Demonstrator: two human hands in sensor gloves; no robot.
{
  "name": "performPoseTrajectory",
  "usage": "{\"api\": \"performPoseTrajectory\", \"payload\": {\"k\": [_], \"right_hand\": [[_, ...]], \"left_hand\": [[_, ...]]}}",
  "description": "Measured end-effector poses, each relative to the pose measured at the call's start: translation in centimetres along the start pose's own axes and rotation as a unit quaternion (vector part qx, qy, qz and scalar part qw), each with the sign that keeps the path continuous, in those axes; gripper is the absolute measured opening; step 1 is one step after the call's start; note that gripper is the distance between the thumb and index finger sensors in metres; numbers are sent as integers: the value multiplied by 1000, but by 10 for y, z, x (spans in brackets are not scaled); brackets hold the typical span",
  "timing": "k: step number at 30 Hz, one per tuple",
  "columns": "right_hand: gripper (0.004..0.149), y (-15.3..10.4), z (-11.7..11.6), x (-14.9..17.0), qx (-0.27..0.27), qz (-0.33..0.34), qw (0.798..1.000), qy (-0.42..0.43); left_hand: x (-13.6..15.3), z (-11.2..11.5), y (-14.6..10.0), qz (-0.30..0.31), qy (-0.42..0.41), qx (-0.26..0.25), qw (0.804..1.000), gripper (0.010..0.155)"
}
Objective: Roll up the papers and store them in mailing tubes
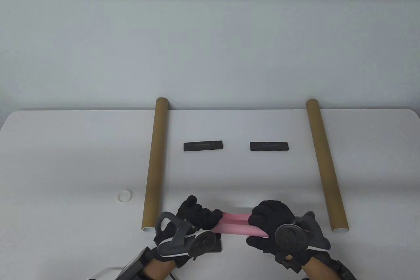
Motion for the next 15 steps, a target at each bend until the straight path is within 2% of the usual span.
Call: {"api": "performPoseTrajectory", "payload": {"k": [1, 4, 8, 12, 15], "right_hand": [[71, 0, 1, -1, 7, 1, 1000, -6], [60, -1, 7, -5, 36, 7, 999, -13], [54, -1, 6, -3, 29, 3, 1000, 1], [63, -2, 5, 5, 24, -9, 999, 48], [68, -3, 7, 4, 34, -6, 999, 31]], "left_hand": [[2, 0, 1, -3, -4, 3, 1000, 64], [6, 1, 2, -11, -18, 7, 1000, 65], [4, 2, 0, -10, 2, -3, 1000, 68], [1, -2, -1, -2, 7, -15, 1000, 63], [3, 3, 1, -7, -8, 5, 1000, 63]]}}
Point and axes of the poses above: the tracker on the back of each hand, its own x axis roughly to the little-finger side, its own y axis roughly from the wrist to the fingertips, z = x × y, the point moved 3 cm from there along y, roughly from the wrist to the fingertips
